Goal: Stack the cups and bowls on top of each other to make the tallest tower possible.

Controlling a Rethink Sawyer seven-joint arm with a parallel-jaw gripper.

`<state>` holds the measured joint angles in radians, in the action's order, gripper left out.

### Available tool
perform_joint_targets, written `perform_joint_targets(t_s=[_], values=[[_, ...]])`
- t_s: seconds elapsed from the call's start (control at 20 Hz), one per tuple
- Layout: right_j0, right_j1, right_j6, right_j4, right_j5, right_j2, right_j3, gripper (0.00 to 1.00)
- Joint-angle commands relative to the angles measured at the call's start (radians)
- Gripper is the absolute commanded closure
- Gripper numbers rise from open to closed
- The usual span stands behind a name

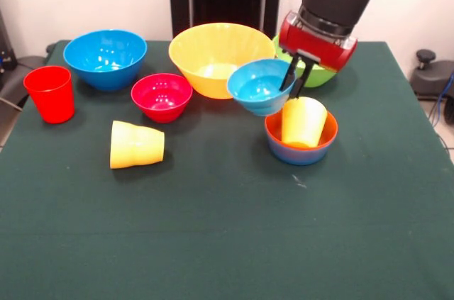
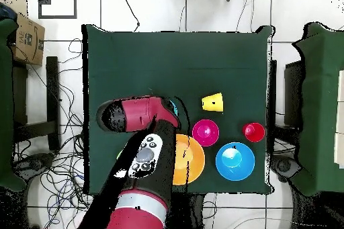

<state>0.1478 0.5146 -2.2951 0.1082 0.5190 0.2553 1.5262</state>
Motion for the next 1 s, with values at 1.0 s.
perform_joint_targets(t_s=[1.0], values=[[0.117,-0.078,-0.187,-0.162,0.022,0.033,-0.089,1.0]])
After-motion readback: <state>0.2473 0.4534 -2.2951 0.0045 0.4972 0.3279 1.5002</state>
